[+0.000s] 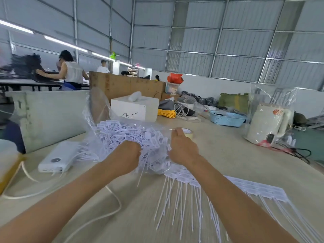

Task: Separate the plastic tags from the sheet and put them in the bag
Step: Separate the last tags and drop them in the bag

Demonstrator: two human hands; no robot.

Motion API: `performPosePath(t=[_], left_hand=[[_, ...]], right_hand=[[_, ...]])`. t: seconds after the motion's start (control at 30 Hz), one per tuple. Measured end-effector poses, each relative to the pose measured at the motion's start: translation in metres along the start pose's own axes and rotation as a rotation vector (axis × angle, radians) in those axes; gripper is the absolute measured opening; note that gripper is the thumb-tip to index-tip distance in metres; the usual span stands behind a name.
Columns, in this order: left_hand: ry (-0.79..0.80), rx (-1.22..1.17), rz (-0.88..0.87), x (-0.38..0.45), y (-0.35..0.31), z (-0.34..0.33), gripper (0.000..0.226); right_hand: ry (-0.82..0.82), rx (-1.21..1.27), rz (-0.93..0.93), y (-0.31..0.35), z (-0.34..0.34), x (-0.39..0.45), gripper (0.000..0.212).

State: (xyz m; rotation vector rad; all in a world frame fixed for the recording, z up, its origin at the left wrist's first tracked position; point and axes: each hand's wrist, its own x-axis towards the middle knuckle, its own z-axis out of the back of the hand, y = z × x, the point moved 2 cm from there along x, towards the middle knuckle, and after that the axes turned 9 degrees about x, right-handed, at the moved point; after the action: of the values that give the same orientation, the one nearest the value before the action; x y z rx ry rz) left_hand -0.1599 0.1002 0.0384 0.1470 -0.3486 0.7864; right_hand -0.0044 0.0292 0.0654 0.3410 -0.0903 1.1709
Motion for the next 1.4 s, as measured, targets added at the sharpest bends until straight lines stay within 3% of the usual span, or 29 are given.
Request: performPosePath(t=[0.13, 0.23, 0.47, 0.63, 0.77, 0.9, 1.07, 1.4], left_hand=[[0.04, 0.027, 0.06, 0.026, -0.005, -0.001, 0.03], [0.056, 0.046, 0.09, 0.043, -0.01, 0.001, 0.02], [0.13, 0.253, 0.272, 0.058, 0.009, -0.021, 0.029], [0.116, 0.407, 0.15, 0.063, -0.014, -0.035, 0.032], [0.073, 0.321, 0.229, 0.067, -0.019, -0.034, 0.066], [0.121, 0.119, 0.386, 0.072, -0.027, -0.034, 0.078], [0.294, 0.309, 0.347, 0.07, -0.04, -0.056, 0.125], [0.23, 0.509, 0.412, 0.114, -0.037, -0.062, 0.071]], right_hand=[[-0.059, 0.147, 0.034, -0.001, 0.005, 0.005, 0.083], [-0.127, 0.228, 0.039, 0.0, 0.008, 0.007, 0.088], [-0.12, 0.235, 0.039, -0.004, 0.015, 0.005, 0.09], [-0.121, 0.262, 0.058, -0.004, 0.011, 0.001, 0.091], [-0.121, 0.288, 0.076, -0.003, 0.009, 0.0, 0.091], [-0.106, 0.289, 0.079, -0.004, 0.009, 0.001, 0.094], [-0.12, 0.325, 0.116, -0.001, 0.008, -0.001, 0.093], [-0.076, 0.308, 0.226, 0.004, 0.003, -0.019, 0.095]])
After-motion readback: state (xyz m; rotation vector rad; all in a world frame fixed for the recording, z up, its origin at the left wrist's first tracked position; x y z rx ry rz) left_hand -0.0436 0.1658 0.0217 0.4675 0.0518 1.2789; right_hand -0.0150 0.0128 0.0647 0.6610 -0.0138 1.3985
